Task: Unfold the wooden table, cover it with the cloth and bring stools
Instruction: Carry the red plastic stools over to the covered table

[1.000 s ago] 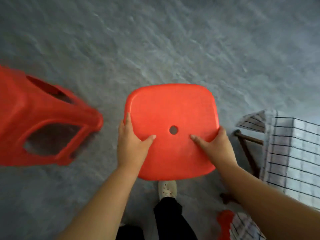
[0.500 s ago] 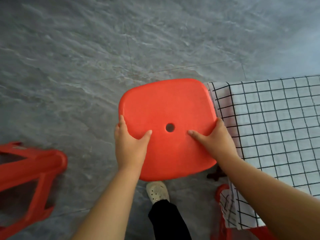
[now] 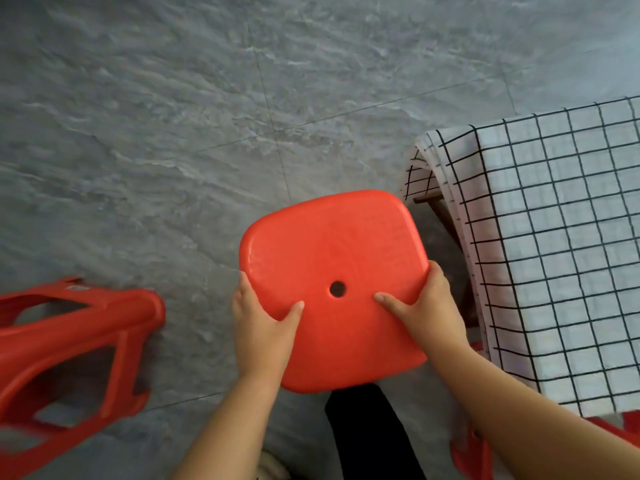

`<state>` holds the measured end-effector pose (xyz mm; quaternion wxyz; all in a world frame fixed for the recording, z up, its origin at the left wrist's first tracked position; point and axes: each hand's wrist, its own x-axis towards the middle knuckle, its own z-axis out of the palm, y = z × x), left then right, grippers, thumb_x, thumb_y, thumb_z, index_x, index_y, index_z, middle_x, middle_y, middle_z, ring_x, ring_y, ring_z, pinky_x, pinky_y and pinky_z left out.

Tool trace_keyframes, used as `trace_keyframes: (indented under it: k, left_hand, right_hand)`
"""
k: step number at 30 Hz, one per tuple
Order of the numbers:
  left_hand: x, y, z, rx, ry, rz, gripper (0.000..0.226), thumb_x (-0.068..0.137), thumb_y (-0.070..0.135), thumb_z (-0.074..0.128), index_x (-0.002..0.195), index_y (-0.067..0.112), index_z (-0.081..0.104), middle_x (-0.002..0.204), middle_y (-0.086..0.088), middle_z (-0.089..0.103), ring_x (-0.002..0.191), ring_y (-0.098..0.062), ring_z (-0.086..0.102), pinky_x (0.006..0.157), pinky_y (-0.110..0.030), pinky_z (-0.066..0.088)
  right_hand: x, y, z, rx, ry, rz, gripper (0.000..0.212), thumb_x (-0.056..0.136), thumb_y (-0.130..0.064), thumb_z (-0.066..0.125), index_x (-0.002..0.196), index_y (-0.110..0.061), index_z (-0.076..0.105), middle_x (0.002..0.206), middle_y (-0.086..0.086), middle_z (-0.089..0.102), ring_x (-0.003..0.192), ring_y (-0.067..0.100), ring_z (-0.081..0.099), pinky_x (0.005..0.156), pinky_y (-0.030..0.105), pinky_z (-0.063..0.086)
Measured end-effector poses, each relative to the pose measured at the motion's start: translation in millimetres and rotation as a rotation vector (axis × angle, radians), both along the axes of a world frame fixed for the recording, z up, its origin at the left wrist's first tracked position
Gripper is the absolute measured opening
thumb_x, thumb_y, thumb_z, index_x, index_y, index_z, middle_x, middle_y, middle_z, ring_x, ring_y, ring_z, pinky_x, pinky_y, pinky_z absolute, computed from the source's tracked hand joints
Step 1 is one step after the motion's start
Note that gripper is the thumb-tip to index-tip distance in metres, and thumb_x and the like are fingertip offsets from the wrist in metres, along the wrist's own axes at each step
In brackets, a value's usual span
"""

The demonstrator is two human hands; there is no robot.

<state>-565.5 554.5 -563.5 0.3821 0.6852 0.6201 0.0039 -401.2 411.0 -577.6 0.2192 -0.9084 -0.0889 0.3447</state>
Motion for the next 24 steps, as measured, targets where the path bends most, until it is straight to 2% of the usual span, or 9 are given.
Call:
trace_keyframes:
  k: [4, 7, 10, 12, 17, 24]
  left_hand:
    - [-3.8, 3.8, -1.0, -0.022, -0.006, 0.003, 0.106, 0.067, 0.031, 0.081, 0.148, 0.018, 0.014, 0.148, -0.009, 0.025, 0.132, -0.022, 0.035, 0.102, -0.032, 0.032]
    - [-13.5, 10.6, -6.5, -0.037, -0.052, 0.015, 0.107, 0.061, 0.031, 0.084, 0.146, 0.018, 0.019, 0.142, -0.01, 0.03, 0.129, -0.024, 0.037, 0.105, -0.034, 0.031]
    - [-35.0, 21.1, -8.8, 0.003, -0.053, -0.042, 0.105, 0.063, 0.036, 0.082, 0.145, 0.015, 0.02, 0.142, -0.011, 0.032, 0.131, -0.024, 0.035, 0.109, -0.035, 0.029]
    - [-59.3, 36.4, -10.7, 0.059, -0.04, -0.04, 0.102, 0.065, 0.04, 0.08, 0.145, 0.013, 0.023, 0.142, -0.013, 0.034, 0.132, -0.026, 0.033, 0.11, -0.038, 0.029]
    - [-152.5, 96.2, -10.2, 0.189, 0.058, 0.02, 0.094, 0.069, 0.041, 0.077, 0.143, 0.007, 0.028, 0.144, -0.019, 0.036, 0.134, -0.033, 0.03, 0.109, -0.044, 0.027]
    - [-333.3, 195.4, 11.8, 0.305, 0.132, 0.121, 0.095, 0.069, 0.045, 0.075, 0.143, 0.006, 0.029, 0.144, -0.023, 0.034, 0.136, -0.038, 0.028, 0.108, -0.052, 0.028]
  right_hand:
    - [4.3, 4.1, -1.6, -0.03, 0.046, 0.012, 0.107, 0.058, -0.052, 0.081, 0.139, -0.01, 0.025, 0.138, 0.014, 0.039, 0.124, 0.031, 0.042, 0.097, 0.046, 0.04]
    - [3.7, 9.4, 5.6, -0.083, -0.064, 0.108, 0.112, 0.058, -0.052, 0.08, 0.143, -0.004, 0.024, 0.145, 0.017, 0.032, 0.134, 0.031, 0.029, 0.109, 0.044, 0.029]
    - [-7.6, 22.1, 19.4, 0.001, -0.3, 0.211, 0.095, 0.069, -0.046, 0.075, 0.142, -0.008, 0.029, 0.146, 0.013, 0.032, 0.135, 0.028, 0.027, 0.112, 0.04, 0.023]
    - [-21.5, 41.9, 26.6, 0.065, -0.382, 0.279, 0.082, 0.074, -0.044, 0.071, 0.139, -0.009, 0.034, 0.144, 0.011, 0.035, 0.133, 0.026, 0.029, 0.111, 0.037, 0.022]
    - [-88.4, 124.7, 27.9, 0.157, -0.387, 0.524, 0.073, 0.078, -0.04, 0.07, 0.134, -0.004, 0.041, 0.138, 0.015, 0.043, 0.128, 0.03, 0.036, 0.109, 0.038, 0.026]
    - [-252.7, 272.2, 38.8, 0.238, -0.356, 0.709, 0.069, 0.079, -0.037, 0.07, 0.133, -0.005, 0.043, 0.134, 0.015, 0.045, 0.125, 0.031, 0.04, 0.107, 0.038, 0.029]
